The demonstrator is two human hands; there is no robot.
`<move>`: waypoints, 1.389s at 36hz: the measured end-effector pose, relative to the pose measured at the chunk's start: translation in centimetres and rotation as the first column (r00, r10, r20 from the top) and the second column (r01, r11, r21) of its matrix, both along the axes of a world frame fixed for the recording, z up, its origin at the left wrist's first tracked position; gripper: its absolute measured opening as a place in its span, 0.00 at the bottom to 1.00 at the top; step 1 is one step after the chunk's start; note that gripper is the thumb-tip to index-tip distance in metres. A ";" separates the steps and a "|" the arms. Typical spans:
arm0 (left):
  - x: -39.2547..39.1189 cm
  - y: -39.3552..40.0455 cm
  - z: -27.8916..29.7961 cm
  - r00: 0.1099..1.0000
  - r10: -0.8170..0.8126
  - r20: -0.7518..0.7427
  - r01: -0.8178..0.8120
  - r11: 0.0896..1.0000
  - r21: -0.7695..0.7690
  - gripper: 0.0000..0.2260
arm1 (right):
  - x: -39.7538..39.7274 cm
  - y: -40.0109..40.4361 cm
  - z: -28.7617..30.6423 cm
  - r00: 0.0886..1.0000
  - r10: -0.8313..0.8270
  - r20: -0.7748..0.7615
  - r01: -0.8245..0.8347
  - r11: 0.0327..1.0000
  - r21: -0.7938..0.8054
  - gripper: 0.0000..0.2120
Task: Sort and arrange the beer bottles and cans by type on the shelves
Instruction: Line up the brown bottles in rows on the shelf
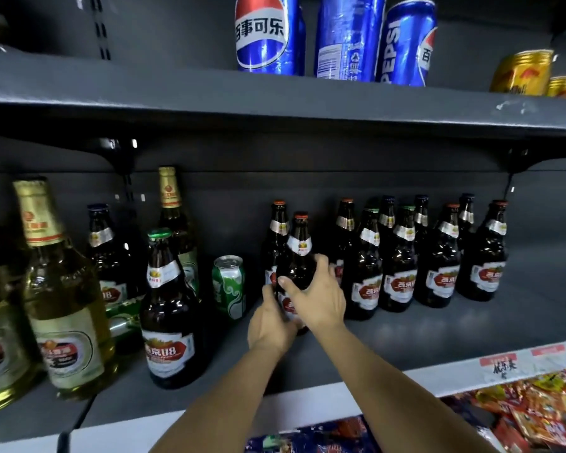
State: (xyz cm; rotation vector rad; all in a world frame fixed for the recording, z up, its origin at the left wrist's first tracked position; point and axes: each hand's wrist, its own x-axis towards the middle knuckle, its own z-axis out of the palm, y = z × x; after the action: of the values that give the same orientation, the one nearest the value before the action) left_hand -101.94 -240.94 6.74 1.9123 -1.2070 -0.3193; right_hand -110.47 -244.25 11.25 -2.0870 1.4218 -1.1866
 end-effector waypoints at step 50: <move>3.7 -4.4 -1.9 0.865 -0.296 -0.405 0.291 0.954 -0.075 0.60 | 3.2 -13.5 9.3 0.878 0.388 0.281 -0.456 0.858 0.238 0.10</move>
State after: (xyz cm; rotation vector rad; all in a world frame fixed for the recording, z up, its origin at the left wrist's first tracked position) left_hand -98.23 -245.38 4.81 1.5395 -1.1992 -0.8355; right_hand -107.28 -257.70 20.58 -1.8556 0.9026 -0.9239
